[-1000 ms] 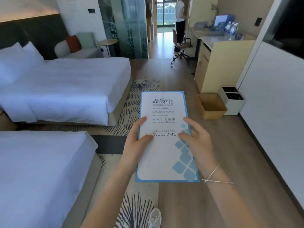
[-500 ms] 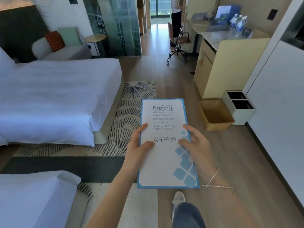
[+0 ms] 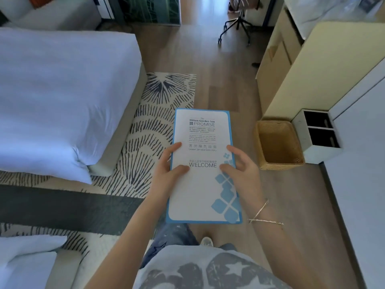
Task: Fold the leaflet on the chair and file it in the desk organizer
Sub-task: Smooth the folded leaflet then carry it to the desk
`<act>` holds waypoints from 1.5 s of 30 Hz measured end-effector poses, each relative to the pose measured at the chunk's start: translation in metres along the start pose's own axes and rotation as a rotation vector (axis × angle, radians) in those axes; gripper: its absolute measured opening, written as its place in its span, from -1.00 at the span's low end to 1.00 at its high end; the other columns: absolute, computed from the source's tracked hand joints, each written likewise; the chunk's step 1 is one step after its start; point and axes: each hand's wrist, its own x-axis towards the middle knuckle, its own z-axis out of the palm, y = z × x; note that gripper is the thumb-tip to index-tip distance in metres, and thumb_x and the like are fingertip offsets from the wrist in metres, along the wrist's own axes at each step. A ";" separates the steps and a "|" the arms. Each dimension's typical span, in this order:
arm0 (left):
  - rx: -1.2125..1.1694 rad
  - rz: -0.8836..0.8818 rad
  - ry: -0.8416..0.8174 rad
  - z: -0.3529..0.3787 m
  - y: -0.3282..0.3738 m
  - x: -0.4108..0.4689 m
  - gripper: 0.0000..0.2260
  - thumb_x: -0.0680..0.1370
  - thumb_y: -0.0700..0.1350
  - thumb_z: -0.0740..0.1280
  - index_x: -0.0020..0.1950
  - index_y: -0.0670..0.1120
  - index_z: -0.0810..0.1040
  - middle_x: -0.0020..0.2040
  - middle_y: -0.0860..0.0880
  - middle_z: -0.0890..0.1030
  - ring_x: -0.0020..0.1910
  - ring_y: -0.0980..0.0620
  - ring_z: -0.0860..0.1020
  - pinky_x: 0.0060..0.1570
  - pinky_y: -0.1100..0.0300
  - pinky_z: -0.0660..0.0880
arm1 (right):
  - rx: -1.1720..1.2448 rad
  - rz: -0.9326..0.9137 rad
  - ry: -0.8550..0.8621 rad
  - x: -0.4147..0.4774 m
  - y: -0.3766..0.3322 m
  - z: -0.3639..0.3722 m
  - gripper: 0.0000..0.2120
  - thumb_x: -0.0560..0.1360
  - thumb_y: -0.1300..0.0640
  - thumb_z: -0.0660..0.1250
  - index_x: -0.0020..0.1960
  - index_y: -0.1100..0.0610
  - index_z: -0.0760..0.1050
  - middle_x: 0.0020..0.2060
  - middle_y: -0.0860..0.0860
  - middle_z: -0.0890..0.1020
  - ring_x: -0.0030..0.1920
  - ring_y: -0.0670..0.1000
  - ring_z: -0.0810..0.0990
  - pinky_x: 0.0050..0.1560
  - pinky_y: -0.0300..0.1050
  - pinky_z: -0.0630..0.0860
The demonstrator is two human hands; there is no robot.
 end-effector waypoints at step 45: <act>0.031 0.022 -0.022 0.330 0.352 1.213 -0.51 0.47 -0.38 0.35 0.19 0.19 0.55 -0.03 -0.06 0.73 -0.20 -0.05 0.70 -0.32 0.15 0.60 | -0.022 -0.070 0.024 1.244 -0.377 -0.002 -0.56 0.46 0.30 0.42 0.26 -0.04 0.49 -0.07 -0.01 0.76 -0.11 0.09 0.75 -0.15 -0.01 0.68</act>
